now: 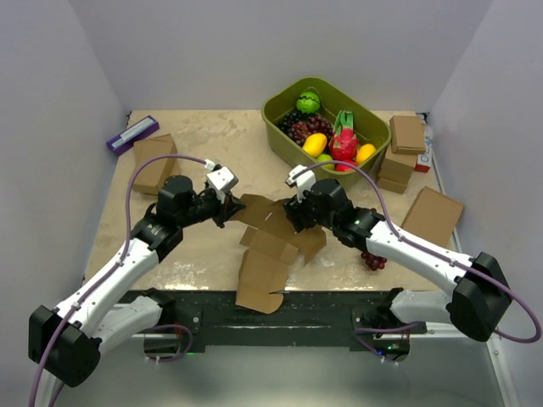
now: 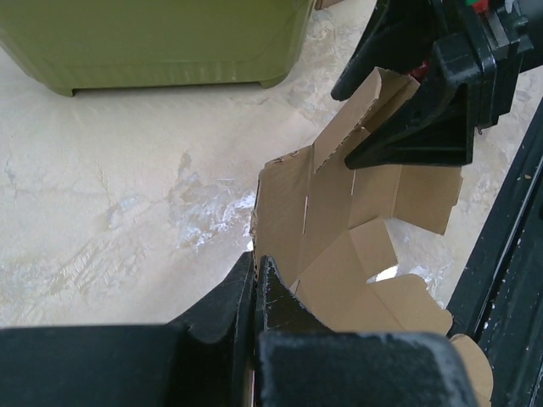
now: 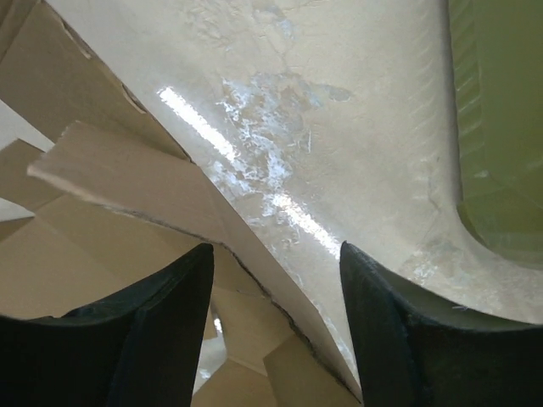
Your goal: Fold the paper box
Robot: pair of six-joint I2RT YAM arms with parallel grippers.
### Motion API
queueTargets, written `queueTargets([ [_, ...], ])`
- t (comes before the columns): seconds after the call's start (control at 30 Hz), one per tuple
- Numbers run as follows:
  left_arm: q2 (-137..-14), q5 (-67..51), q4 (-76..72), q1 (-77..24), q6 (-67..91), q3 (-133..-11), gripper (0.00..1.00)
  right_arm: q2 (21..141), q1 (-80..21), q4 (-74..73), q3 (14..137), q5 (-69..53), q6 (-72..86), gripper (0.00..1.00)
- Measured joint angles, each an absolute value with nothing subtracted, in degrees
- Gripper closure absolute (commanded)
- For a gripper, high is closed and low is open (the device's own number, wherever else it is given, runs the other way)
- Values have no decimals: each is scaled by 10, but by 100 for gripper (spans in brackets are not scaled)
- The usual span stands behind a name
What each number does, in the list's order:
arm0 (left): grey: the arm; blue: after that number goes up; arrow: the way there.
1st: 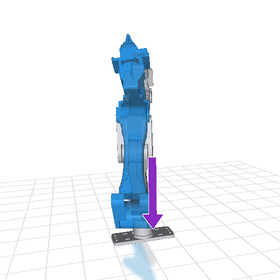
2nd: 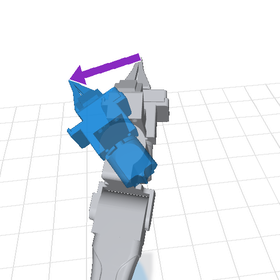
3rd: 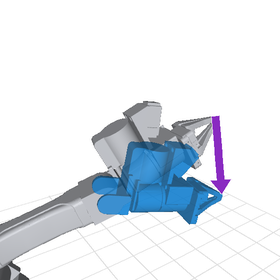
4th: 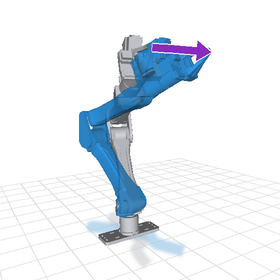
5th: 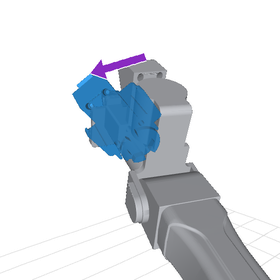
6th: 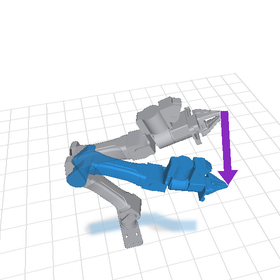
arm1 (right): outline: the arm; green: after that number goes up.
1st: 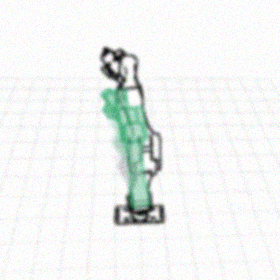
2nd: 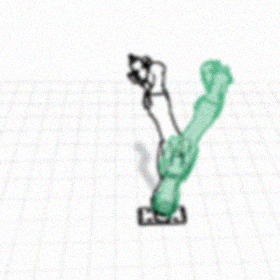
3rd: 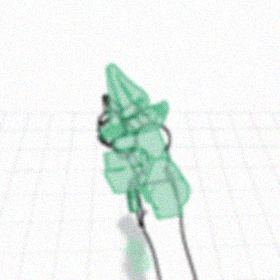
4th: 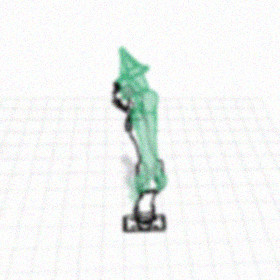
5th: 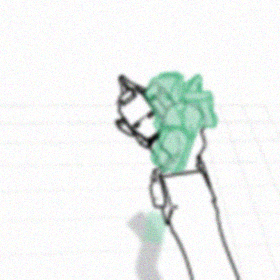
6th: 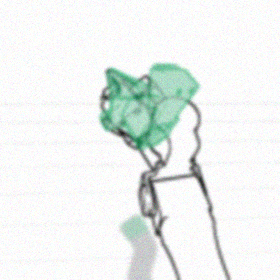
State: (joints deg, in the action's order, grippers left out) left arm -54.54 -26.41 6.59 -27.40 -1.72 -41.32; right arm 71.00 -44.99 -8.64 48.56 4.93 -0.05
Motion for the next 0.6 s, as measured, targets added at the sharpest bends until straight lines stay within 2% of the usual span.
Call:
queueTargets([
  [0.07,-548,-264,64,-274,-17,-413,100,710,-450,-91,486,47,-7,65],
  [0.1,-551,-264,64,-274,-17,-413,100,710,-450,-91,486,45,-10,76],
  [0.2,-562,-264,63,-274,-15,-413,100,713,-450,-94,487,34,-19,91],
  [0.23,-566,-264,61,-274,-15,-413,92,717,-450,-95,488,29,-21,94],
  [0.27,-569,-264,58,-274,-15,-413,70,721,-450,-96,489,26,-26,97],
  [0.33,-574,-264,55,-274,-15,-413,43,732,-453,-100,493,17,-32,100],
  [0.37,-575,-262,54,-274,-13,-413,20,736,-454,-102,495,17,-35,100],
  [0.4,-575,-260,53,-274,-15,-413,14,740,-454,-107,499,17,-36,100],
  [0.47,-575,-256,47,-274,-15,-413,8,745,-453,-117,508,16,-40,100],
  [0.6,-574,-270,11,-274,-12,-413,7,747,-454,-131,526,2,-46,100],
])
